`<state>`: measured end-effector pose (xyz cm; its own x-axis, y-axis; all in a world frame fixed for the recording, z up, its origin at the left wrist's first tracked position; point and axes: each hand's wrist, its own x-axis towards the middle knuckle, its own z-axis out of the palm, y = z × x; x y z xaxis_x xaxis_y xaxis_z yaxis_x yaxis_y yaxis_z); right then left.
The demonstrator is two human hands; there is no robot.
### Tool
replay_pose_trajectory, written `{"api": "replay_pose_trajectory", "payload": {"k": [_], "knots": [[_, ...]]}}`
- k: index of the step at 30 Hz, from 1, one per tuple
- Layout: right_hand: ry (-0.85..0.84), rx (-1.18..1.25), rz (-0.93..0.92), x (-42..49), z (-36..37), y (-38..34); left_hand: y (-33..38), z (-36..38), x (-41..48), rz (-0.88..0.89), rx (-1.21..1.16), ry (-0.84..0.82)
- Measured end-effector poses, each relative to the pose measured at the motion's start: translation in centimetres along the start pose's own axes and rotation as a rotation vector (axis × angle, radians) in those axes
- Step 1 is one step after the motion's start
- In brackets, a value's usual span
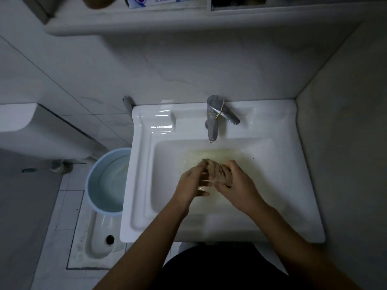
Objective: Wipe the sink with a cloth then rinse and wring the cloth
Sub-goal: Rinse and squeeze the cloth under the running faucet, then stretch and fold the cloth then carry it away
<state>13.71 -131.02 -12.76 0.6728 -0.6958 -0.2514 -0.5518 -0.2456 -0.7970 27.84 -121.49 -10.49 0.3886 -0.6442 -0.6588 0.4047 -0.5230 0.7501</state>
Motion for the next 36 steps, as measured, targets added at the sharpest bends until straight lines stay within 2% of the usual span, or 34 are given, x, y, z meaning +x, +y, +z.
{"api": "replay_pose_trajectory", "payload": {"k": [5, 10, 13, 17, 20, 21, 25, 27, 30, 33, 36], "knots": [[0.042, 0.098, -0.059, 0.0, -1.6, -3.5, 2.3, 0.1, -1.5, 0.28, -0.014, 0.127], [0.069, 0.27, -0.081, 0.8, -2.8, -5.4, 3.9, -1.1, -2.5, 0.421, -0.015, 0.238], [0.126, 0.401, -0.048, 1.0, -2.8, -5.2, 4.6, -2.2, -2.7, 0.386, -0.186, 0.308], [0.091, 0.302, 0.051, 1.0, -2.7, -3.8, 5.8, -3.4, -3.0, 0.359, -0.323, 0.224], [0.16, 0.268, 0.092, 1.5, -3.4, -3.1, 6.6, -4.1, -2.9, 0.365, -0.337, 0.219], [0.141, 0.27, 0.107, 1.6, -3.8, -3.0, 6.9, -4.1, -2.8, 0.342, -0.351, 0.201], [-0.14, 0.251, 0.143, 1.8, -4.6, -4.0, 8.2, -2.9, -2.8, 0.161, -0.372, 0.049], [-0.156, 0.315, 0.095, 2.3, -5.2, -5.4, 9.1, -2.2, -2.9, 0.144, -0.331, -0.045], [-0.186, 0.405, -0.061, 3.5, -6.2, -8.4, 10.4, -1.5, -2.9, 0.238, -0.209, -0.145], [-0.16, 0.283, -0.166, 4.5, -6.7, -10.0, 11.3, -1.7, -2.6, 0.373, 0.072, -0.071], [0.04, 0.097, -0.216, 5.0, -7.3, -9.6, 12.2, -3.1, -2.5, 0.507, 0.403, 0.044]]}}
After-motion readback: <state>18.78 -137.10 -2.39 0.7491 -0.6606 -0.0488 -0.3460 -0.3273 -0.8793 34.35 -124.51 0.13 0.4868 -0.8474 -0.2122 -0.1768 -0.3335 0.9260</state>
